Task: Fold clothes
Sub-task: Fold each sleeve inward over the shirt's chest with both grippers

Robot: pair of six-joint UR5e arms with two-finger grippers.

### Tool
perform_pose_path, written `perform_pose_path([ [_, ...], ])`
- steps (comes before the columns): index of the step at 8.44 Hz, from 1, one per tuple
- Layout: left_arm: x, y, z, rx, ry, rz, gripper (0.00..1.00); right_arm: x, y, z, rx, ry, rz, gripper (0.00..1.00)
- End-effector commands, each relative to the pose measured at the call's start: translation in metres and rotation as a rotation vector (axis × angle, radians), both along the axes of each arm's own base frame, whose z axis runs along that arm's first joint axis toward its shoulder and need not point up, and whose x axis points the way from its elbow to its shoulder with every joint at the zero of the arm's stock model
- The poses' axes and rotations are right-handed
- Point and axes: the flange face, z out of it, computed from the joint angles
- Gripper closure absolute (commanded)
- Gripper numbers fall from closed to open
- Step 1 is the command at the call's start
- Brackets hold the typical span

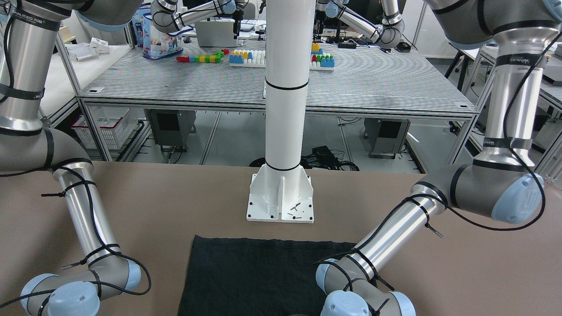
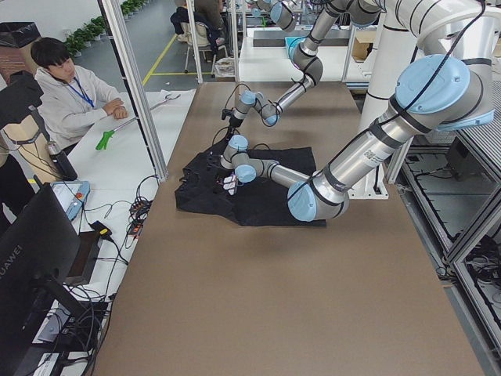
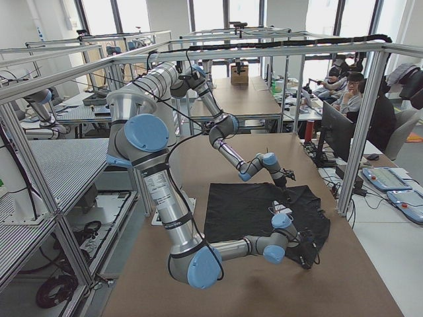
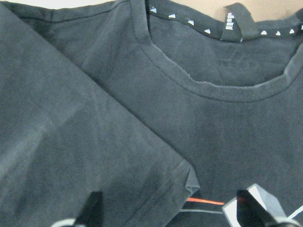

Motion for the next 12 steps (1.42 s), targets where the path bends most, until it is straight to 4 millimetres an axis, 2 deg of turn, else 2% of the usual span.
perform_pose_path([
  [1, 0.0, 0.0, 0.0, 0.001, -0.001, -0.001, 0.0, 0.003, 0.001, -0.014, 0.005, -0.032, 0.018, 0.94],
  [2, 0.0, 0.0, 0.001, 0.0, -0.002, -0.001, 0.0, 0.004, 0.001, -0.017, 0.009, -0.036, 0.019, 0.99],
  [3, 0.0, 0.0, 0.005, -0.002, -0.006, 0.0, 0.0, 0.004, 0.001, -0.023, 0.015, -0.043, 0.02, 1.0],
  [4, 0.0, 0.001, 0.005, 0.0, -0.008, 0.002, 0.0, 0.005, 0.003, -0.038, 0.028, -0.058, 0.024, 1.0],
  [5, -0.01, -0.007, 0.003, 0.007, -0.006, -0.001, 0.0, 0.002, 0.001, -0.058, 0.001, -0.082, 0.047, 1.0],
  [6, -0.026, -0.019, 0.001, 0.038, -0.013, 0.022, 0.0, -0.01, -0.012, -0.099, -0.045, -0.1, 0.076, 1.0],
  [7, -0.038, -0.025, 0.001, 0.051, -0.001, 0.053, 0.0, -0.024, -0.022, -0.148, -0.094, -0.12, 0.107, 1.0],
  [8, -0.039, -0.026, 0.004, 0.049, -0.004, 0.054, 0.0, -0.049, -0.02, -0.188, -0.128, -0.151, 0.113, 1.0],
  [9, -0.04, -0.027, 0.008, 0.048, -0.006, 0.054, 0.0, -0.083, -0.008, -0.226, -0.142, -0.159, 0.127, 1.0],
  [10, -0.042, -0.027, 0.011, 0.047, -0.008, 0.052, 0.0, -0.112, 0.0, -0.256, -0.124, -0.154, 0.176, 1.0],
  [11, -0.042, -0.027, 0.012, 0.052, -0.002, 0.052, 0.0, -0.139, 0.006, -0.274, -0.134, -0.161, 0.201, 1.0],
  [12, -0.043, -0.026, 0.017, 0.049, -0.005, 0.052, 0.0, -0.164, 0.012, -0.276, -0.138, -0.145, 0.207, 1.0],
])
